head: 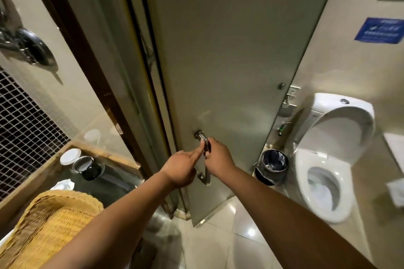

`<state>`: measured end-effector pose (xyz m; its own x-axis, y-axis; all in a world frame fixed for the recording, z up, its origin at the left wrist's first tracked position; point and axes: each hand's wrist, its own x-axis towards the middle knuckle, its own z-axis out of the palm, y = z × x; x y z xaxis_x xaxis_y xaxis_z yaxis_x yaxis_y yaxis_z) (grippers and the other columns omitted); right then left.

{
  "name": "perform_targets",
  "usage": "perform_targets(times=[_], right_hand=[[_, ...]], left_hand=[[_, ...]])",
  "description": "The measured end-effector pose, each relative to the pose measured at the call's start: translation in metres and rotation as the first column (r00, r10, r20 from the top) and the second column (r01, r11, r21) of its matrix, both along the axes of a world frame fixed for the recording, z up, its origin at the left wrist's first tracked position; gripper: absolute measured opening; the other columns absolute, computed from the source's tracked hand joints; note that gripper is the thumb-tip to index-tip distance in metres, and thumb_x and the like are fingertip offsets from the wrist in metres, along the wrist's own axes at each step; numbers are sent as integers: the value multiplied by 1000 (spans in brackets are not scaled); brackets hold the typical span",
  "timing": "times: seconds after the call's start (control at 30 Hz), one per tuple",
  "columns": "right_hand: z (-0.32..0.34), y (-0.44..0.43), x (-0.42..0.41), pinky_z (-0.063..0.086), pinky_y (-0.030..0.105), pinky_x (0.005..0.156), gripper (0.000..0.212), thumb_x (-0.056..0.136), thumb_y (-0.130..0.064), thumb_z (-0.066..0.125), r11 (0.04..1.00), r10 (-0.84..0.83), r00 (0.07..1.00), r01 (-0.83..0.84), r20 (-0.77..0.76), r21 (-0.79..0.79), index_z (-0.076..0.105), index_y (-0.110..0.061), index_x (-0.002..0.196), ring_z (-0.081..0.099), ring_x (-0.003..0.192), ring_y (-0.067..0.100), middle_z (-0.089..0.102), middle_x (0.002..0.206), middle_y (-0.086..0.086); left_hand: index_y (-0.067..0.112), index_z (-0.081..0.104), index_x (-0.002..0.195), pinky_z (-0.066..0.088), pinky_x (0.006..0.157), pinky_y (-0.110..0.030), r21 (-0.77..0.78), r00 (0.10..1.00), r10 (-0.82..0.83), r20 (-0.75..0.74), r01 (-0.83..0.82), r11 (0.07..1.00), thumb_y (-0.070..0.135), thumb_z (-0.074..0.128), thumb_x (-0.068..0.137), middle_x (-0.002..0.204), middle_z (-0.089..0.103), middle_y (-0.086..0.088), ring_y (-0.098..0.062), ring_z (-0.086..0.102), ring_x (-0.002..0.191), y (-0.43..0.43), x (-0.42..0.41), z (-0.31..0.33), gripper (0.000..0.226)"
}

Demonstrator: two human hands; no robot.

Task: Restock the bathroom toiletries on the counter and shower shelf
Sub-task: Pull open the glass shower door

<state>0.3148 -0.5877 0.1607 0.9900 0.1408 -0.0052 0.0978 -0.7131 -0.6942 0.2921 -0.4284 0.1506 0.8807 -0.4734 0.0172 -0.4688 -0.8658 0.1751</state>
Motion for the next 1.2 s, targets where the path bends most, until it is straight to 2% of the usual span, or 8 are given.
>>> perform_targets(times=[0.2,0.33,0.53,0.7,0.87,1.0,1.1,1.2], right_hand=[[-5,-35,-64,41,22,70,29,98,-13,50,984,-132,991,130,14,122,55,-31,120,59,89,13,62,100,-7],[1,-62,-99,45,31,101,52,98,-10,49,976,-206,978,204,24,78,41,-24,147,56,122,23,56,137,6],[8,-117,-134,44,48,103,66,92,3,49,970,-242,970,240,-21,-46,35,-23,151,50,123,39,49,138,21],[7,-166,-153,43,44,109,76,92,3,44,966,-259,966,259,-22,19,32,-42,151,48,132,34,46,148,13],[-1,-215,-168,43,40,107,72,91,1,48,956,-291,957,290,11,34,34,-38,151,46,131,31,43,146,12],[-2,-248,-189,52,33,99,55,100,-11,53,931,-344,927,316,152,181,42,-37,147,59,119,18,58,135,1],[4,-268,-215,39,0,91,46,104,-36,48,862,-480,825,380,297,335,36,-52,145,53,122,-7,51,135,-34],[11,-283,-231,26,5,107,53,106,-43,40,895,-440,797,354,415,270,20,-42,155,32,139,-10,29,153,-34]], left_hand=[[17,-23,153,52,71,-40,149,996,-81,-23,83,985,24,51,89,147,47,-14,-30,65,84,-46,-34,5,97],[21,-20,153,53,69,-38,38,989,-85,-118,90,995,32,59,88,143,50,-13,-26,64,87,-92,-65,4,103],[30,22,154,55,78,-35,76,882,-472,8,470,880,23,55,92,139,53,-4,-22,64,95,-106,-94,23,71],[20,73,108,56,67,-31,55,672,-698,246,710,703,15,57,82,101,69,-1,-20,67,80,-106,-105,48,30],[20,34,153,56,89,-42,-99,855,-458,244,492,865,6,56,84,153,39,-9,-27,57,121,-149,-103,57,74],[25,2,158,54,93,-39,-106,844,-483,231,516,850,17,58,87,166,-3,-3,-28,51,129,-206,-109,47,91],[23,-1,158,57,85,-31,-179,872,-449,195,482,858,28,63,88,165,-18,1,-25,52,129,-244,-117,31,95],[15,15,158,57,80,-30,-240,862,-457,218,502,831,16,67,83,166,-11,-3,-27,48,133,-274,-116,26,90]])
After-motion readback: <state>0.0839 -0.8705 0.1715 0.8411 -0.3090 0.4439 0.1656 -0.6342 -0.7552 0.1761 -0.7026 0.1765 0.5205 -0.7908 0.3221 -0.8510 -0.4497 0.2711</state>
